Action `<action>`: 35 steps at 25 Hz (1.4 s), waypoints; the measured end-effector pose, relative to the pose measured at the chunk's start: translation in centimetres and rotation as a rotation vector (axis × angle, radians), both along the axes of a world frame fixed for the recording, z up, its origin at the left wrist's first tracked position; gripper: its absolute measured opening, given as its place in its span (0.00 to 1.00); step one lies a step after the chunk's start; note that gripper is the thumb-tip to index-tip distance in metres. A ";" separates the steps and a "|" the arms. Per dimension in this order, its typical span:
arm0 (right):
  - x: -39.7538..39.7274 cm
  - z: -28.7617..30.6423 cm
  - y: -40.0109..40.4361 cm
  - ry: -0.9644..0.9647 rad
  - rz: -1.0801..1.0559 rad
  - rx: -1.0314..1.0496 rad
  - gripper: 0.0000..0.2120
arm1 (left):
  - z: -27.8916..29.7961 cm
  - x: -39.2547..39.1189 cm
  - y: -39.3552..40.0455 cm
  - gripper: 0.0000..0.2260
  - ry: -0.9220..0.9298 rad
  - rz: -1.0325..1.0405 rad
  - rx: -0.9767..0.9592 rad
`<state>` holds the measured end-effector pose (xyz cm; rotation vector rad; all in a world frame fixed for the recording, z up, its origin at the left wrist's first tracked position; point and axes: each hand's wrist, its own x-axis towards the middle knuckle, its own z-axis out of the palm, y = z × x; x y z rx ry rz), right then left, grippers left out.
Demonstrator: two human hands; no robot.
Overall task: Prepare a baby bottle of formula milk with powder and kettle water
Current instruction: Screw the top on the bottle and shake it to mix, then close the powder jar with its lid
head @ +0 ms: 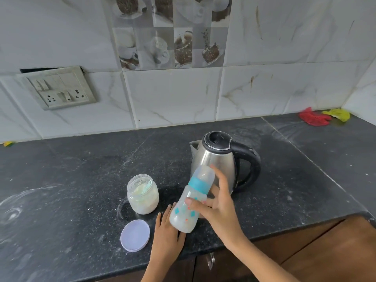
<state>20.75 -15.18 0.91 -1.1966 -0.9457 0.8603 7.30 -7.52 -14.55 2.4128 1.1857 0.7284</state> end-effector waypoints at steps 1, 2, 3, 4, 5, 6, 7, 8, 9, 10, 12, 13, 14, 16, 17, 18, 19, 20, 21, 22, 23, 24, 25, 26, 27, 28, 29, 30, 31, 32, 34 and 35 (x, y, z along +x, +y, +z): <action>0.4 -0.5 -0.2 -0.096 -0.044 0.024 0.42 | 0.0 0.0 0.1 0.21 0.054 0.012 0.031; 1.1 -1.0 -0.2 -0.167 -0.101 0.019 0.43 | 0.1 0.1 0.0 0.21 0.113 0.022 0.038; 1.8 -1.7 -0.1 -0.221 -0.139 0.005 0.44 | 0.0 0.2 0.0 0.22 0.152 0.032 0.031; 2.4 -2.5 -0.1 -0.279 -0.168 -0.006 0.45 | 0.0 0.3 0.1 0.22 0.179 0.037 0.026; 2.9 -3.6 -0.2 -0.350 -0.186 -0.020 0.45 | 0.0 0.3 0.1 0.22 0.194 0.042 0.028; 3.3 -4.8 -0.4 -0.416 -0.191 -0.042 0.45 | 0.0 0.3 0.2 0.22 0.212 0.047 0.035; 3.6 -6.0 -0.5 -0.456 -0.191 -0.062 0.44 | -0.1 0.3 0.2 0.21 0.220 0.046 0.040; 3.8 -6.9 -0.7 -0.468 -0.191 -0.077 0.43 | -0.2 0.3 0.2 0.22 0.229 0.044 0.045; 4.0 -7.8 -0.7 -0.465 -0.191 -0.086 0.43 | -0.2 0.3 0.2 0.22 0.230 0.044 0.045; 4.0 -8.5 -0.7 -0.462 -0.193 -0.088 0.43 | -0.1 0.3 0.2 0.22 0.228 0.045 0.040; 3.8 -9.4 -0.5 -0.462 -0.186 -0.084 0.42 | -0.1 0.4 0.2 0.22 0.225 0.046 0.040; 3.7 -9.8 -0.5 -0.466 -0.179 -0.080 0.41 | -0.1 0.4 0.2 0.22 0.227 0.043 0.040; 3.5 -10.1 -0.4 -0.472 -0.175 -0.075 0.41 | -0.1 0.4 0.2 0.22 0.229 0.042 0.042; 3.2 -10.1 -0.6 -0.487 -0.214 -0.071 0.39 | -0.1 0.4 0.3 0.23 0.220 0.039 0.040; 3.0 -9.9 -1.1 -0.500 -0.265 -0.059 0.38 | -0.1 0.4 0.3 0.23 0.217 0.037 0.034; 2.8 -9.8 -1.7 -0.522 -0.329 -0.026 0.36 | 0.0 0.5 0.2 0.23 0.218 0.039 0.027; 2.3 -9.6 -2.2 -0.546 -0.386 0.022 0.32 | 0.2 0.5 0.2 0.23 0.221 0.043 0.017; 1.6 -9.5 -2.6 -0.561 -0.416 0.068 0.26 | 0.6 0.6 0.1 0.22 0.223 0.042 -0.004; 0.7 -9.5 -2.9 -0.571 -0.415 0.110 0.20 | 1.0 0.6 0.0 0.21 0.216 0.033 -0.029; -0.3 -9.5 -2.8 -0.580 -0.386 0.147 0.17 | 1.6 0.6 -0.1 0.21 0.193 0.020 -0.043; -1.5 -9.5 -2.3 -0.592 -0.334 0.166 0.15 | 2.3 0.2 -0.2 0.21 0.160 0.007 -0.044; -2.5 -9.5 -1.7 -0.604 -0.276 0.170 0.14 | 3.1 -0.3 -0.4 0.21 0.121 0.003 -0.033; -3.4 -9.5 -1.0 -0.610 -0.224 0.167 0.14 | 3.7 -1.2 -0.5 0.21 0.080 0.016 -0.006; -4.2 -9.6 -0.2 -0.605 -0.186 0.164 0.14 | 4.2 -2.3 -0.6 0.20 0.046 0.047 0.034; -4.8 -9.6 0.4 -0.590 -0.157 0.159 0.14 | 4.5 -3.6 -0.8 0.18 0.023 0.093 0.080; -5.3 -9.8 1.0 -0.571 -0.131 0.150 0.13 | 4.6 -5.0 -0.8 0.17 0.028 0.158 0.120; -5.7 -10.1 1.6 -0.556 -0.110 0.137 0.13 | 4.5 -6.2 -0.7 0.19 0.061 0.232 0.137; -6.0 -10.4 2.0 -0.553 -0.095 0.123 0.13 | 4.5 -7.2 -0.5 0.24 0.115 0.305 0.120; -6.3 -10.7 2.3 -0.557 -0.085 0.111 0.13 | 4.4 -8.0 -0.3 0.29 0.172 0.365 0.079; -6.5 -11.0 2.5 -0.563 -0.078 0.100 0.13 | 4.2 -8.4 -0.1 0.35 0.212 0.401 0.028; -6.5 -11.5 2.9 -0.567 -0.060 0.068 0.13 | 4.2 -8.6 0.2 0.40 0.238 0.427 -0.037; -6.5 -11.7 3.1 -0.562 -0.055 0.046 0.13 | 4.3 -8.6 0.3 0.40 0.233 0.430 -0.046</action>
